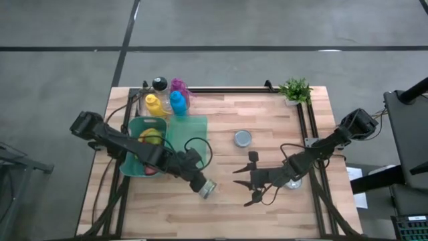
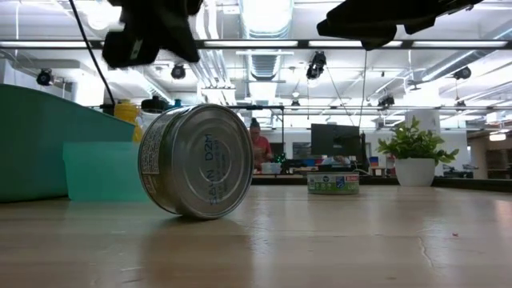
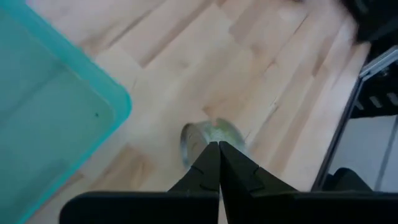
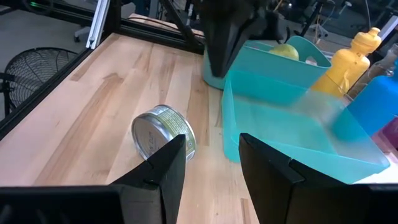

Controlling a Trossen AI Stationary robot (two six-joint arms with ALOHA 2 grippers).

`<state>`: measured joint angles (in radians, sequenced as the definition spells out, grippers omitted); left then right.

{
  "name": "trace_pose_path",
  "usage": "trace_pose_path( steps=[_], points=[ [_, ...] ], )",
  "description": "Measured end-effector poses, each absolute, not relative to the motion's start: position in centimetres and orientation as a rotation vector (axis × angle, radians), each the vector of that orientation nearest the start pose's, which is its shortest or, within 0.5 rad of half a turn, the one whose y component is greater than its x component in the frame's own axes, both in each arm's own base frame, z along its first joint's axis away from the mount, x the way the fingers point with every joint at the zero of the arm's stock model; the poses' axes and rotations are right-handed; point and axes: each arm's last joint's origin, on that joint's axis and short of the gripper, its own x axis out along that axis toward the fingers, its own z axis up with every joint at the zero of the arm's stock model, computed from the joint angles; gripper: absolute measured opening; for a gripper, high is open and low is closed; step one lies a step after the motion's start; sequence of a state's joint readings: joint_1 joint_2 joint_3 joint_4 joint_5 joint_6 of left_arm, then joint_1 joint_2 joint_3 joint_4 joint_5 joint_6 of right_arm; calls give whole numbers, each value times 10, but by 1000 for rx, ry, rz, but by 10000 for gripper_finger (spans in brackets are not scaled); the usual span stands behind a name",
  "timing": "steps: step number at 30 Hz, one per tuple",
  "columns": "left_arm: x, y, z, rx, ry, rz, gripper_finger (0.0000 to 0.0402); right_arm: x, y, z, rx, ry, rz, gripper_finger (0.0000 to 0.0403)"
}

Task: Pick & Place Food Item
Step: Put the bottom green tuna can into the light green bin

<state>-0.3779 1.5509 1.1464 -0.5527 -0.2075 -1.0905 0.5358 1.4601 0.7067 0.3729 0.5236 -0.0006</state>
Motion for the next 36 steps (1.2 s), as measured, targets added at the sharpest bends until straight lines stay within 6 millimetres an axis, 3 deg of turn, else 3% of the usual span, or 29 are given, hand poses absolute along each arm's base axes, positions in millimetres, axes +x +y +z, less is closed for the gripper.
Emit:
trace_pose_path(
  steps=[4,12,15,20,26,30,36],
  points=[
    [300,-112,260,-707,858,377,3,263,139,208,-193,328,12,147],
    [301,-116,260,-796,825,407,9,263,139,208,-193,329,12,147],
    [299,-120,263,-811,806,441,45,263,139,208,-193,329,12,147],
    [301,-129,262,-846,789,464,146,262,139,208,-193,329,13,147],
    [323,-144,257,-830,857,474,255,262,139,207,-194,329,13,147],
    [337,-153,261,-806,911,520,282,263,139,207,-194,329,13,147],
    [353,-166,258,-776,993,559,285,263,139,207,-195,329,13,147]
  ],
)
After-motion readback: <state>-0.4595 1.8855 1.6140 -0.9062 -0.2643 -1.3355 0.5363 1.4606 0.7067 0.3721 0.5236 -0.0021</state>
